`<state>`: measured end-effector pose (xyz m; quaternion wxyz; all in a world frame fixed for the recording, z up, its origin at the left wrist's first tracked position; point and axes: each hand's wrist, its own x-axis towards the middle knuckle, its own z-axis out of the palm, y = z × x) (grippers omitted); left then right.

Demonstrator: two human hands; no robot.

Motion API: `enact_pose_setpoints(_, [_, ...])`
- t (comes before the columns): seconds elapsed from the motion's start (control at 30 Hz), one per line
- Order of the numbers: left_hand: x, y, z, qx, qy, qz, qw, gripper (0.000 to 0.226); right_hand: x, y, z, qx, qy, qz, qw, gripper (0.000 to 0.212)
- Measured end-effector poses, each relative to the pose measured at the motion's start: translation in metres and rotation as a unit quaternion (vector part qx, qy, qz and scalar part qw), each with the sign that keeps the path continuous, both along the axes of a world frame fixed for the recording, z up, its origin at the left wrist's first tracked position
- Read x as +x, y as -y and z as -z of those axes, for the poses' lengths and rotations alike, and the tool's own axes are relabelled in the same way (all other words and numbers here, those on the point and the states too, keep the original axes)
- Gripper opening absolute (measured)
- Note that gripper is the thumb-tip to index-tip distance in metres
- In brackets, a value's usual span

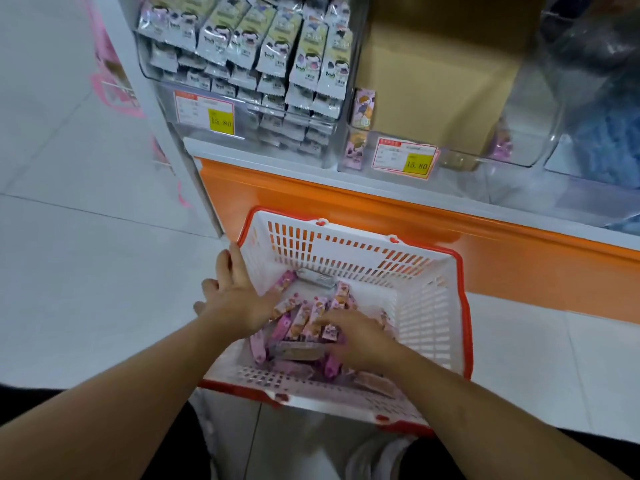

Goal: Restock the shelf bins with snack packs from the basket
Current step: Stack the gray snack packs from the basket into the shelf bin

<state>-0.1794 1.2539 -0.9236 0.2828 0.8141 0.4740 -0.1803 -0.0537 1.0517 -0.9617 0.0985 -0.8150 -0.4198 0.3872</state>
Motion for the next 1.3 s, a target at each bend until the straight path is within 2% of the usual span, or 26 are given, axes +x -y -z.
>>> enact_pose_setpoints(0.1, [0.004, 0.000, 0.007, 0.009, -0.021, -0.001, 1.000, 0.119, -0.018, -0.018, 0.023, -0.001, -0.003, -0.055, 0.998, 0.045])
enact_pose_setpoints(0.2, [0.003, -0.002, 0.015, 0.016, -0.028, 0.002, 0.999, 0.119, -0.031, -0.027, 0.054, -0.022, 0.066, -0.155, 0.985, 0.047])
enact_pose_setpoints(0.3, [0.004, -0.002, 0.016, 0.020, -0.036, 0.003, 0.999, 0.120, -0.040, -0.030, 0.076, -0.038, 0.121, -0.198, 0.972, 0.047])
enact_pose_setpoints(0.43, [0.005, -0.001, 0.015, 0.024, -0.042, 0.008, 0.999, 0.122, -0.044, -0.029, 0.088, -0.021, 0.135, -0.165, 0.977, 0.049])
enact_pose_setpoints(0.57, [0.005, -0.001, 0.015, 0.024, -0.042, 0.011, 0.999, 0.122, -0.037, -0.023, 0.081, 0.036, 0.076, -0.086, 0.993, 0.023])
enact_pose_setpoints(0.63, [0.005, -0.003, 0.013, 0.008, -0.038, 0.006, 0.999, 0.123, -0.030, -0.024, 0.063, 0.041, 0.017, -0.039, 0.998, 0.021])
enact_pose_setpoints(0.73, [0.005, -0.003, 0.000, -0.019, -0.027, -0.008, 0.999, 0.119, -0.016, -0.032, 0.018, 0.034, -0.061, 0.022, 0.997, 0.031])
enact_pose_setpoints(0.83, [0.009, 0.000, -0.025, 0.009, -0.075, 0.008, 0.997, 0.105, 0.003, -0.040, -0.034, 0.053, -0.089, 0.074, 0.992, 0.016])
enact_pose_setpoints(0.9, [0.021, -0.003, -0.050, 0.032, -0.074, 0.040, 0.996, 0.088, 0.016, -0.043, -0.078, 0.076, -0.099, 0.095, 0.988, 0.004])
enact_pose_setpoints(1.0, [0.040, -0.010, -0.112, -0.036, 0.051, 0.148, 0.987, 0.043, 0.035, -0.041, -0.148, 0.111, -0.113, 0.104, 0.982, 0.009])
enact_pose_setpoints(1.1, [0.042, -0.006, -0.181, -0.142, 0.165, 0.222, 0.951, 0.021, 0.049, -0.035, -0.209, 0.148, -0.127, 0.133, 0.972, 0.016])
enact_pose_setpoints(1.17, [0.036, -0.002, -0.206, -0.208, 0.202, 0.243, 0.926, 0.025, 0.055, -0.032, -0.237, 0.164, -0.166, 0.160, 0.959, 0.021])
enact_pose_setpoints(1.23, [0.028, 0.005, -0.214, -0.233, 0.222, 0.256, 0.911, 0.047, 0.057, -0.030, -0.256, 0.162, -0.207, 0.176, 0.949, 0.026])
enact_pose_setpoints(1.3, [0.025, 0.010, -0.214, -0.238, 0.261, 0.232, 0.906, 0.045, 0.055, -0.032, -0.267, 0.154, -0.234, 0.190, 0.941, 0.028])
